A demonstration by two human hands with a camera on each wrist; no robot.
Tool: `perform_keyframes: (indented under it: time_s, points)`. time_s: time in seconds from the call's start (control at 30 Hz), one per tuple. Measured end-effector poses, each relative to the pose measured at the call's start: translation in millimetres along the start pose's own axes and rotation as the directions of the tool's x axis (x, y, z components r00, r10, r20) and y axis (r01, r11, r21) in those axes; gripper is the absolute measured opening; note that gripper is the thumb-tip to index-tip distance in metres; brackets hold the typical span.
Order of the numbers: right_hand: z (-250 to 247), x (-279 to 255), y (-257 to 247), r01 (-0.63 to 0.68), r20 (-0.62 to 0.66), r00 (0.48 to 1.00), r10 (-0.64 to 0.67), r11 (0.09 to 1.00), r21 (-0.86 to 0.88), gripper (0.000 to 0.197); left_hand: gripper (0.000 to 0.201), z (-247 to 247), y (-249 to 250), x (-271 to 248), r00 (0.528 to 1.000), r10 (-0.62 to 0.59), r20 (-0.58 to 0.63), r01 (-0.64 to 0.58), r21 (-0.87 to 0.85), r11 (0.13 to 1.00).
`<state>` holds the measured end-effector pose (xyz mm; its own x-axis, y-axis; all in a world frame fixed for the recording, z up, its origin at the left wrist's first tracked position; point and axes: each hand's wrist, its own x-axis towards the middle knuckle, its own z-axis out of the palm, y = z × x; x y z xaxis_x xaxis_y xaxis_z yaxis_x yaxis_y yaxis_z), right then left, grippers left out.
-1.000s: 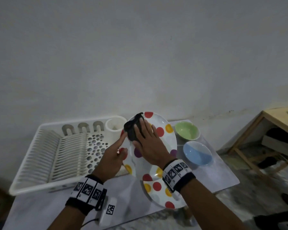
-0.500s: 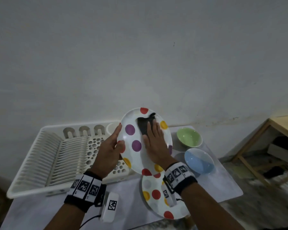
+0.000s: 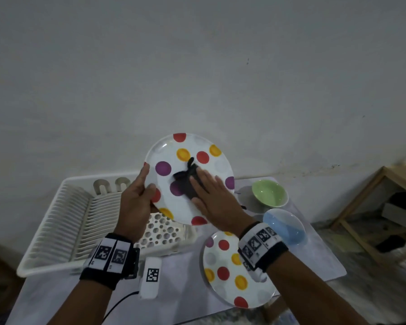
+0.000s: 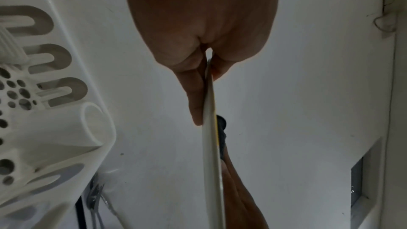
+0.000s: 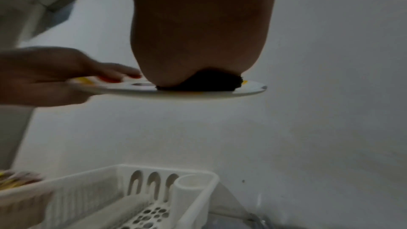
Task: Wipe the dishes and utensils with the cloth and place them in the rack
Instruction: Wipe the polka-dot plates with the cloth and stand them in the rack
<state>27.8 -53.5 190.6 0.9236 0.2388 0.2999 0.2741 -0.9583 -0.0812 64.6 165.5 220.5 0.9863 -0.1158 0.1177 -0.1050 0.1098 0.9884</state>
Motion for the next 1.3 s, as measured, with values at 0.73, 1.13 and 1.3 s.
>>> perform_keyframes:
  time_s: [0.73,1.13,1.3]
  points:
    - [12.5,-49.3,-42.1,0.033,-0.196,0.981,-0.015,0.995,0.090,0.057,0.054,34.6,-10.2,-6.9,0.999,-0.055,0.002,0.054,-0.131,0.990]
    - [-23.6,-28.0,-31.8,0.173,-0.411,0.909,-0.070,0.960,0.220,0.042,0.025,9.4,3.5,-4.4,0.980,-0.196,-0.017,0.196,0.000,0.981]
    - [-52.3,-15.2,-26.5,0.110,-0.404,0.910,0.092,0.887,0.449,0.040,0.052,-18.5,16.8,5.3,0.973,0.123,0.196,-0.226,0.688,0.690]
